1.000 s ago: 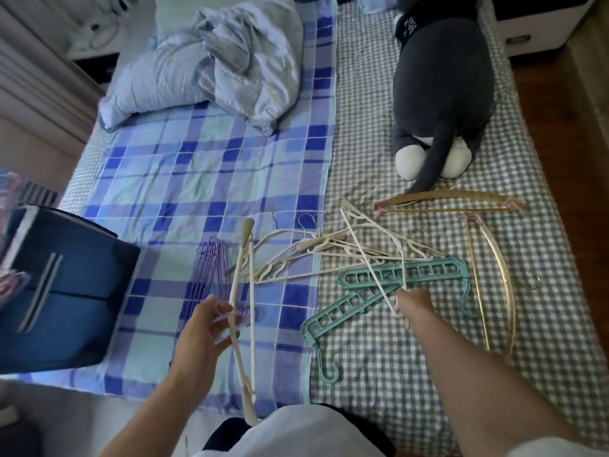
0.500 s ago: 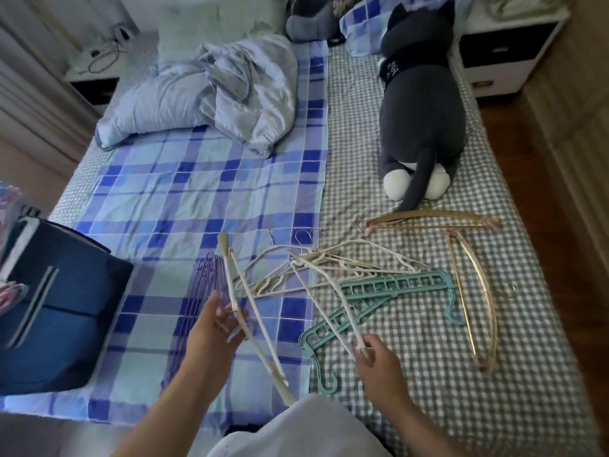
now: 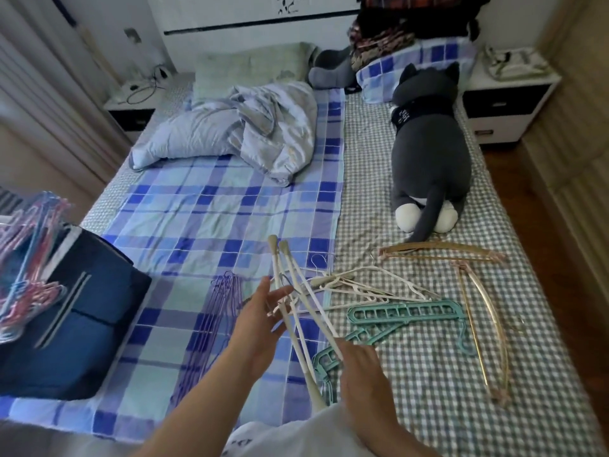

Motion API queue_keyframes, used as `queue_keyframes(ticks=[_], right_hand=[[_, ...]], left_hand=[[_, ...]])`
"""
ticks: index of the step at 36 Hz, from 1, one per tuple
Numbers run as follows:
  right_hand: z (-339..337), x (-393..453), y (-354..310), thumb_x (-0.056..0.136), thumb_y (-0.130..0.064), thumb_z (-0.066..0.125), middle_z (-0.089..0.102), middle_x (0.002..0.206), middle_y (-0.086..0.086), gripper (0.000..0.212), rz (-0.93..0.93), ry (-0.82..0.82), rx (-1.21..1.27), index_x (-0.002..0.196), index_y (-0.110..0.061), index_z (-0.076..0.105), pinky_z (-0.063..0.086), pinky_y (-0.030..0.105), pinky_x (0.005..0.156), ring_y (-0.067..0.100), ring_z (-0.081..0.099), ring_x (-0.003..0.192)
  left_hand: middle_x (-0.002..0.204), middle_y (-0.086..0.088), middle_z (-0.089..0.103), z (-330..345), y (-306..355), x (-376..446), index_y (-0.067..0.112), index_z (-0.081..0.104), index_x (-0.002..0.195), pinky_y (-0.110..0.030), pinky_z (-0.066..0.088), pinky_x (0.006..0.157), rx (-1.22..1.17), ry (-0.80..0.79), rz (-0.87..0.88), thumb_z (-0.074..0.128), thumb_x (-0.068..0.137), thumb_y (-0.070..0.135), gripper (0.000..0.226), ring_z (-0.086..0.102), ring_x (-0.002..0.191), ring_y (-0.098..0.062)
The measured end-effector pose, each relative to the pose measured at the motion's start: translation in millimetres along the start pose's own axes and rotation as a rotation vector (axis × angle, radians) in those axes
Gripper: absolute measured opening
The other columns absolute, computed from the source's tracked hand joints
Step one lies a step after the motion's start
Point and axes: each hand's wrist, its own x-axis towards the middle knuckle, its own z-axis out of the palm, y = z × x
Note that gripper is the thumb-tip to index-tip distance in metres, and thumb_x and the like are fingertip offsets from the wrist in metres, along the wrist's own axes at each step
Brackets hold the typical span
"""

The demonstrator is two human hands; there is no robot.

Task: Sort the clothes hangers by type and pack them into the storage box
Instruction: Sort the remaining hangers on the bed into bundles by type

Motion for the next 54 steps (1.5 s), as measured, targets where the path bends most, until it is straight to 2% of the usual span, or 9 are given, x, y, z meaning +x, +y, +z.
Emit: queue_keyframes(ticks=[16, 22, 26, 30, 34, 36, 40, 44, 54], right_hand=[[16.3, 2.3, -4.0, 0.090, -0.001, 0.042, 0.035, 0.127, -0.010, 0.078, -0.057, -0.110, -0.091, 0.151, -0.039, 0.012, 0.041, 0.025, 0.078, 0.013, 0.028, 0.121], [31.7, 6.0, 2.7, 0.098, -0.034, 0.042, 0.048, 0.117, -0.007, 0.047, -0.192, -0.063, 0.170, 0.145, -0.029, 0.041, 0.037, 0.023, 0.091, 0.014, 0.038, 0.107], [32.5, 10.8, 13.0, 0.087, -0.053, 0.042, 0.046, 0.119, -0.010, 0.056, -0.010, -0.152, 0.406, 0.133, -0.024, 0.054, 0.046, 0.027, 0.093, 0.004, 0.053, 0.105], [26.6, 11.4, 27.8, 0.089, -0.030, 0.062, 0.057, 0.113, -0.020, 0.032, 0.151, -0.353, 0.390, 0.121, -0.030, 0.057, 0.050, 0.024, 0.086, -0.002, 0.059, 0.094], [32.8, 7.4, 39.6, 0.078, -0.045, 0.066, 0.070, 0.094, -0.011, 0.023, 0.282, -0.373, 0.477, 0.098, -0.034, 0.063, 0.056, 0.037, 0.085, 0.006, 0.066, 0.084], [33.1, 5.4, 38.7, 0.086, -0.030, 0.067, 0.072, 0.087, 0.000, 0.013, 0.326, -0.372, 0.592, 0.098, -0.025, 0.066, 0.060, 0.040, 0.080, 0.012, 0.070, 0.077], [32.7, 2.0, 38.9, 0.095, -0.005, 0.062, 0.069, 0.079, 0.007, 0.010, 0.339, -0.350, 0.721, 0.101, -0.010, 0.068, 0.061, 0.032, 0.072, 0.013, 0.069, 0.069], [36.0, 0.1, 44.7, 0.096, -0.004, 0.060, 0.067, 0.074, 0.003, 0.013, 0.335, -0.358, 0.744, 0.100, -0.012, 0.069, 0.060, 0.030, 0.071, 0.011, 0.068, 0.067], [38.2, 12.5, 55.8, 0.089, -0.018, 0.066, 0.070, 0.076, -0.004, 0.009, 0.299, -0.522, 0.488, 0.083, -0.025, 0.066, 0.056, 0.032, 0.074, 0.006, 0.063, 0.069]], left_hand=[[0.107, -0.010, 0.072, -2.7, 0.5, -8.7, 0.005, 0.078, 0.094, -0.037, 0.051, 0.089, -0.022, 0.030, 0.064, 0.057, 0.099, 0.049, 0.049, 0.065, 0.107, -0.023], [0.086, -0.007, 0.062, -5.2, 7.8, -6.5, 0.016, 0.070, 0.072, -0.037, 0.047, 0.091, -0.047, -0.061, 0.026, 0.056, 0.102, 0.033, 0.037, 0.060, 0.089, -0.023], [0.083, -0.002, 0.066, -6.7, 8.9, -2.4, 0.018, 0.072, 0.070, -0.037, 0.042, 0.099, -0.099, -0.066, -0.037, 0.057, 0.101, 0.031, 0.037, 0.062, 0.091, -0.018], [0.094, -0.004, 0.064, -9.4, 13.1, 1.2, 0.013, 0.076, 0.074, -0.037, 0.048, 0.100, -0.170, -0.077, -0.065, 0.056, 0.101, 0.024, 0.035, 0.058, 0.092, -0.019], [0.106, -0.005, 0.066, -8.9, 15.8, 0.6, 0.008, 0.079, 0.090, -0.040, 0.044, 0.109, -0.181, -0.066, -0.079, 0.056, 0.100, 0.020, 0.028, 0.059, 0.103, -0.021], [0.112, -0.004, 0.067, -6.1, 15.0, -2.1, 0.008, 0.079, 0.095, -0.040, 0.045, 0.109, -0.138, -0.022, -0.086, 0.058, 0.099, 0.017, 0.023, 0.059, 0.111, -0.022], [0.089, -0.003, 0.057, -7.8, 11.6, -0.1, 0.012, 0.081, 0.081, -0.031, 0.045, 0.091, -0.017, 0.118, -0.090, 0.067, 0.094, 0.018, 0.021, 0.052, 0.080, -0.017], [0.071, 0.002, 0.067, -8.5, 8.7, 1.4, 0.011, 0.074, 0.097, -0.030, 0.043, 0.086, -0.076, 0.040, -0.123, 0.050, 0.106, 0.028, 0.031, 0.061, 0.084, -0.017], [0.084, -0.005, 0.074, -16.2, -3.2, 3.7, 0.010, 0.070, 0.102, -0.035, 0.049, 0.092, -0.118, 0.054, -0.127, 0.047, 0.107, 0.027, 0.029, 0.072, 0.092, -0.022]])
